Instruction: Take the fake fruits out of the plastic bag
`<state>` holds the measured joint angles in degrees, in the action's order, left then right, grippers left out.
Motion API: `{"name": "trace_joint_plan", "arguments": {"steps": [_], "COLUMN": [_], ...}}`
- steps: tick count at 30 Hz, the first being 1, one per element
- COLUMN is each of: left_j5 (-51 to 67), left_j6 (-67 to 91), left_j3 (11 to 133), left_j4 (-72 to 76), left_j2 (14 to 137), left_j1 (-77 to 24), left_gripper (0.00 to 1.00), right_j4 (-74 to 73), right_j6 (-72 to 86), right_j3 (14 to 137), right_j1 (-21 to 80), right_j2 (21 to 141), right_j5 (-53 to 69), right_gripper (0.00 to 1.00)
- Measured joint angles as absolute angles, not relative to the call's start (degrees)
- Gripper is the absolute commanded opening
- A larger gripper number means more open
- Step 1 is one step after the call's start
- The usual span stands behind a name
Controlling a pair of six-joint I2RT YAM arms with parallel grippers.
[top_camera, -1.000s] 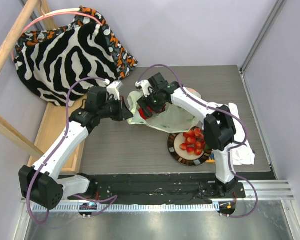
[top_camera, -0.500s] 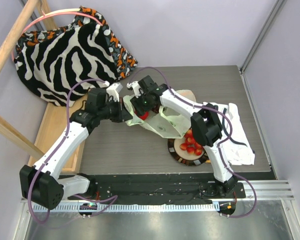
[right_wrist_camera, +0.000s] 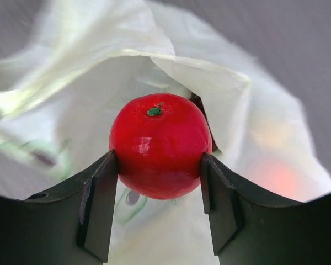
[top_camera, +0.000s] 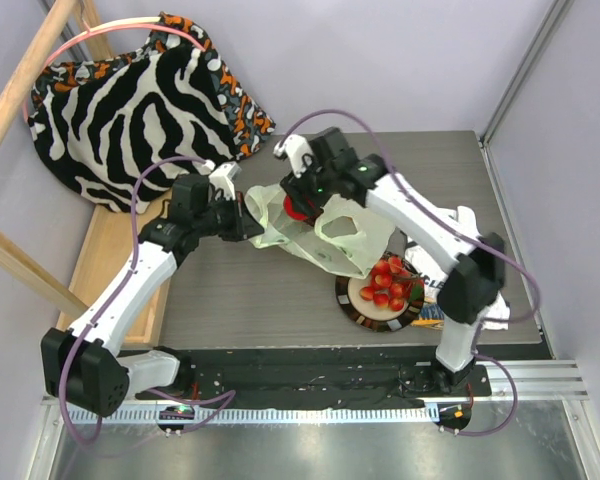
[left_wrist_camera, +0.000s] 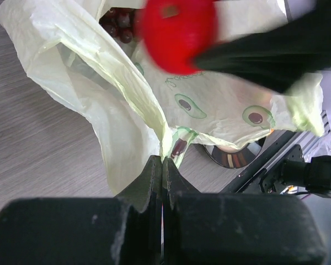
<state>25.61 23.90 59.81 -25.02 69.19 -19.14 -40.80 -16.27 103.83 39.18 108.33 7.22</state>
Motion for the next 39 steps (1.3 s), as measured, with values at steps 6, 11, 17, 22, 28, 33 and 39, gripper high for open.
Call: {"name": "trace_joint_plan", "arguments": {"steps": [6,11,17,22,28,33,39], "left_j5": [25.71,25.67,25.58,25.52,25.52,25.52,25.58], "left_j6": [24.03,23.62,23.35,23.29,22.39,22.04,22.06], "left_j3": [60.29,62.92,64.40,64.62,66.19,66.72,66.72], "left_j4": [-24.64,-24.40,-23.83,-23.83,-23.92,-23.90,-23.90], "left_j2": [71.16,72.47,73.03,74.00,74.87,74.87,74.87], "left_j1": [-18.96,-18.94,-18.85,-18.70,-18.61,-18.48,-18.31], "left_gripper": [0.00,0.00,0.00,0.00,0.00,0.00,0.00], "right_j4": [-42.81,-51.81,-62.24,-62.78,-52.51,-47.40,-44.40], "right_j6": [-20.73,-30.74,-41.85,-46.74,-47.86,-48.14,-48.66], "right_j3": [97.38,85.21,72.58,67.92,65.67,65.34,64.84], "right_j1": [39.18,40.07,42.04,42.22,42.19,42.13,42.22], "right_j2": [88.07,77.52,73.84,74.11,80.47,87.66,90.30], "right_j5": [12.88,17.04,17.65,15.33,7.09,1.67,-5.15], "right_gripper": [0.33,0.33,0.33,0.31,0.30,0.30,0.39]}}
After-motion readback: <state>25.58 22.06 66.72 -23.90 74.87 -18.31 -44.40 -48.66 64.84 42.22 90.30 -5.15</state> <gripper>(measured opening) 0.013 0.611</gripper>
